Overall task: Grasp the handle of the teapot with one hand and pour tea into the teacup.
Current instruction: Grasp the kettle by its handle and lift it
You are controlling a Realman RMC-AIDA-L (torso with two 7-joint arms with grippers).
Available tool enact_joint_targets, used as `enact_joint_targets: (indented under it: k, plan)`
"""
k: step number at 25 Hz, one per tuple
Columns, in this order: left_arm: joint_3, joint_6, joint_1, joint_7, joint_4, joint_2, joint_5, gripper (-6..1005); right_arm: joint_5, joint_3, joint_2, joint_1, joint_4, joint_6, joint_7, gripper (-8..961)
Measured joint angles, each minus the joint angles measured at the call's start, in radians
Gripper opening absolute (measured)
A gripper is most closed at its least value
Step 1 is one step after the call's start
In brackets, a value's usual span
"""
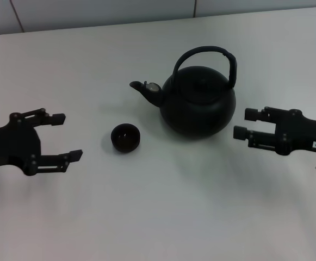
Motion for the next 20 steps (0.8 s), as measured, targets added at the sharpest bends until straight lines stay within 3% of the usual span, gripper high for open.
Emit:
enact_joint_targets:
  k: [13,20]
  plan:
    - [-0.017,0.027,0.001,0.001,0.013,0.011,0.011,870,0.037,0.053,0.002,0.021,0.034,0.069,-0.043,693]
    - [-0.060,0.043,-0.007,0.039,0.010,-0.001,0.005,870,0.091,0.058,0.002,0.018,0.047,0.116,-0.054,690]
